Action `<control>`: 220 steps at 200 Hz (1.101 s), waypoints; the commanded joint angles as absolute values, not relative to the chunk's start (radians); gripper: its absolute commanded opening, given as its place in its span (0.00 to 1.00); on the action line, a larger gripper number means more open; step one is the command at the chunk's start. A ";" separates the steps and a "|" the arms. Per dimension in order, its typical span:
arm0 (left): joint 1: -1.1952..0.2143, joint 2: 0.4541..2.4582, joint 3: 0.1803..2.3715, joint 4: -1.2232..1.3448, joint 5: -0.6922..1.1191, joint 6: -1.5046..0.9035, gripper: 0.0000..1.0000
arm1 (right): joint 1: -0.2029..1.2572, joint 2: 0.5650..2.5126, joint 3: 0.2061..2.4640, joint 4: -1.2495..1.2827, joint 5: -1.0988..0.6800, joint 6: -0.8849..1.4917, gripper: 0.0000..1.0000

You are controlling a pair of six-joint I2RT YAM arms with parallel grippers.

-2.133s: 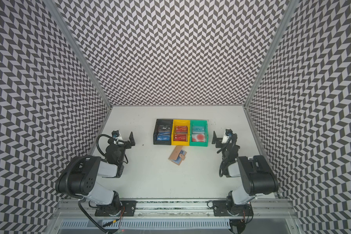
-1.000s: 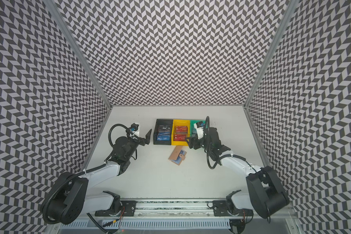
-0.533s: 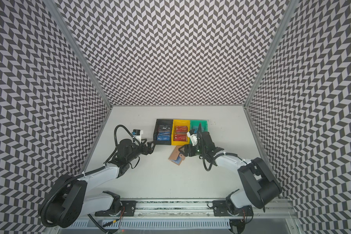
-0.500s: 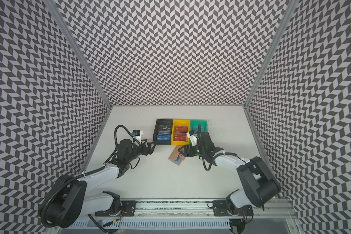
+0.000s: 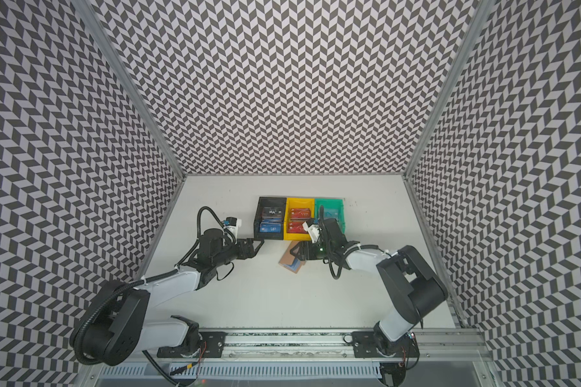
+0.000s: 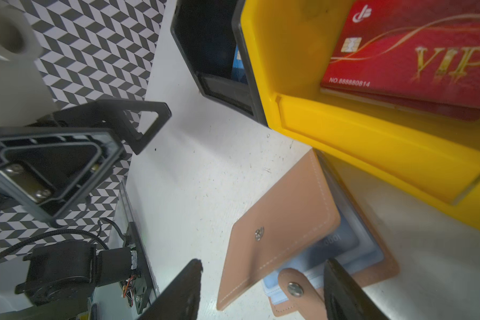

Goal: Take the credit cards out of the card holder
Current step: Move the card holder to the center of the table.

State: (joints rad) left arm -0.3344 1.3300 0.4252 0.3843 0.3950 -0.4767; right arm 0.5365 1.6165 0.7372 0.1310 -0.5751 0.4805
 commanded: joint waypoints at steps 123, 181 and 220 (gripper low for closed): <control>-0.314 1.342 0.445 0.314 0.452 -0.546 0.84 | 0.564 1.757 0.877 0.035 -0.585 0.512 0.17; -0.262 1.290 0.402 0.317 0.486 -0.598 0.83 | 0.595 1.791 0.954 -0.093 -0.676 0.319 0.09; -0.232 1.300 0.379 0.338 0.540 -0.627 0.82 | 0.660 1.861 1.059 -0.201 -0.661 0.230 0.08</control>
State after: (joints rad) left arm -0.2474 1.3010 0.3996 0.3202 0.4877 -0.5953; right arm 0.6178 1.8172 1.0069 -0.1249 -0.6575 0.3187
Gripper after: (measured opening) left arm 0.822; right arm 0.084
